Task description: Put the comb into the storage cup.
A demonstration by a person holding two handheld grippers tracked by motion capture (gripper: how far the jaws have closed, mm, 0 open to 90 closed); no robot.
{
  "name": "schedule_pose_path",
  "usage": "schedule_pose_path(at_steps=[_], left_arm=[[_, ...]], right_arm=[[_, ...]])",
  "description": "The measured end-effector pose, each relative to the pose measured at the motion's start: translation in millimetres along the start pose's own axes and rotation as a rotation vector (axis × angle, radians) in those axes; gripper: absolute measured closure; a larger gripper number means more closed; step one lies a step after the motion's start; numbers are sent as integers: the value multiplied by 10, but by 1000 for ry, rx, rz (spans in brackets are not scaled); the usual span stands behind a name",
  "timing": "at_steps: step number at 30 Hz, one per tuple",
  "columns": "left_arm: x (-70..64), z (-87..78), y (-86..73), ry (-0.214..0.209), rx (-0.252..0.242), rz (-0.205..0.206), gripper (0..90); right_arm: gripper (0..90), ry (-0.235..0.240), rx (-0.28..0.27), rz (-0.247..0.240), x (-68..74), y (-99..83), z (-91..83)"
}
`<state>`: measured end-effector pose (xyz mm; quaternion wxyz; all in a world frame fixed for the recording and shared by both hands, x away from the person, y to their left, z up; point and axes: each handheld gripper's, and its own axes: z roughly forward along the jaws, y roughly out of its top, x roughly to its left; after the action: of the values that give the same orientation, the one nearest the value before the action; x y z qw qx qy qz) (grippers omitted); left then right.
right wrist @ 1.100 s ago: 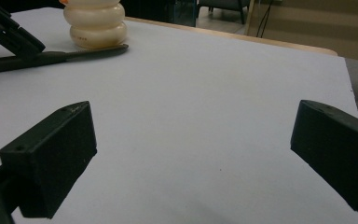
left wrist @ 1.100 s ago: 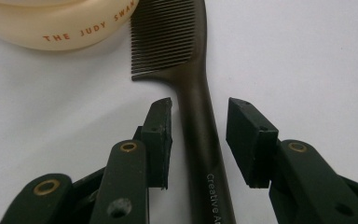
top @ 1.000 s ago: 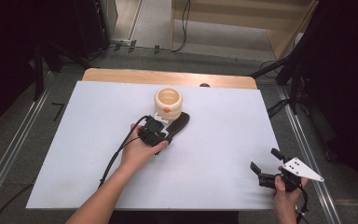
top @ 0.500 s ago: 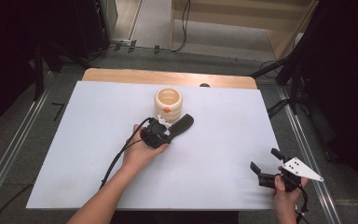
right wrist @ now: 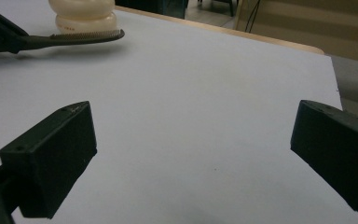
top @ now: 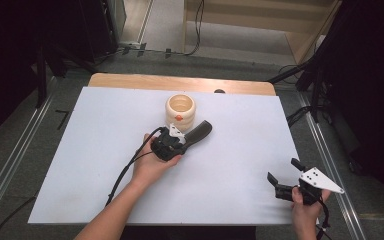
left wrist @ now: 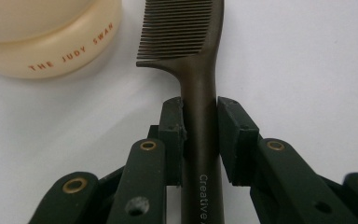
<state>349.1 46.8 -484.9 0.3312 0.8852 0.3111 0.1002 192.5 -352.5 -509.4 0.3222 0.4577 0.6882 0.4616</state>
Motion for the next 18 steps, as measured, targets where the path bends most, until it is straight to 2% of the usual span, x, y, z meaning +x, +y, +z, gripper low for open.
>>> schedule_pose_path(at_steps=[5, 11, 18], left_arm=[[-3, -82, -35, 5, -53, -2, 730], [-1, -232, -89, 34, -135, 13, 730], [14, -365, -132, 54, -193, 10, 730]], right_arm=[[0, 8, 15, -28, 100, 144, 43], [0, 57, 2, -34, 196, 353, 105], [0, 118, -16, -32, 349, 588, 256]])
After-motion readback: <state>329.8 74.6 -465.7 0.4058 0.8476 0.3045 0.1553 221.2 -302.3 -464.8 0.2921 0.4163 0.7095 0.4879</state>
